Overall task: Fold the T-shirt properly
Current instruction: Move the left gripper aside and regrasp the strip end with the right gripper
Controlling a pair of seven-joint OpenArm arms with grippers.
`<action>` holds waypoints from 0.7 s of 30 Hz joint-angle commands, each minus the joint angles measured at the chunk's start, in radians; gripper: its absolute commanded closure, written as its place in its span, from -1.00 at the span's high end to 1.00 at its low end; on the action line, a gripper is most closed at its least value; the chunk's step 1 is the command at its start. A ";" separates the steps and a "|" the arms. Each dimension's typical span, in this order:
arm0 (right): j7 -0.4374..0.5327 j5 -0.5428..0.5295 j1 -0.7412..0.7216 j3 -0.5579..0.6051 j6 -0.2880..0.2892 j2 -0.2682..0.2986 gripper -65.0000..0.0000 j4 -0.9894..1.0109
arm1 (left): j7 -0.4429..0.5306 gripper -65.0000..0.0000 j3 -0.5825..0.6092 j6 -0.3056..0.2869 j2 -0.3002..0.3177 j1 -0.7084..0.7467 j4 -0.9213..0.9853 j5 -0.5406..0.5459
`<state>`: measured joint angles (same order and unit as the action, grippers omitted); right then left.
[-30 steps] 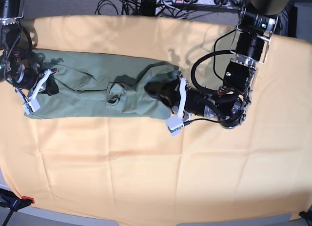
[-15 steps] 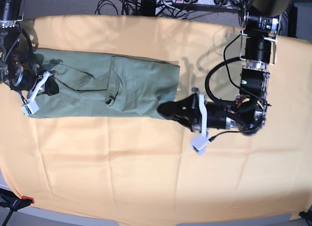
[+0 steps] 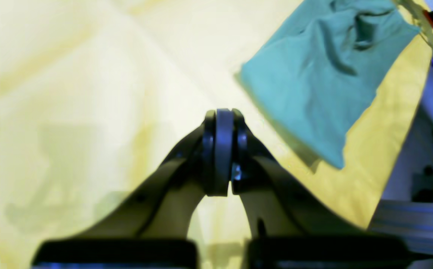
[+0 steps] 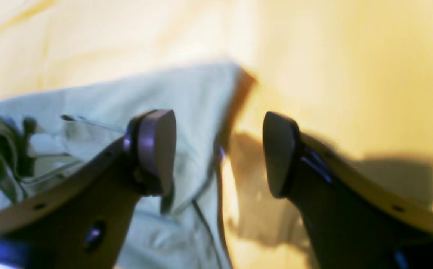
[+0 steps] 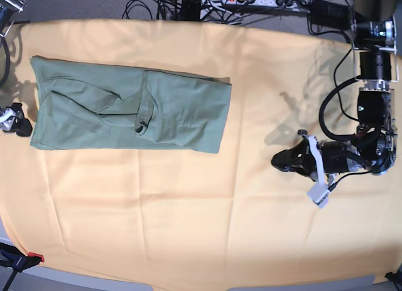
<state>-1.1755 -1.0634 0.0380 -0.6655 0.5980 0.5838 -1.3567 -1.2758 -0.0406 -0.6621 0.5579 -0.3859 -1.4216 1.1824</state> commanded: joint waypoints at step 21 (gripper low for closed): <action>-0.221 -0.335 0.064 0.105 0.100 0.026 0.27 0.285 | 0.031 -1.00 -0.008 0.004 0.115 -0.027 -0.016 0.050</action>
<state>-1.3598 -1.4353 0.0986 -0.5632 0.7010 0.5957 -1.0676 -1.2713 -0.0406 -0.6559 0.6544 -0.3878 -1.4220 1.2110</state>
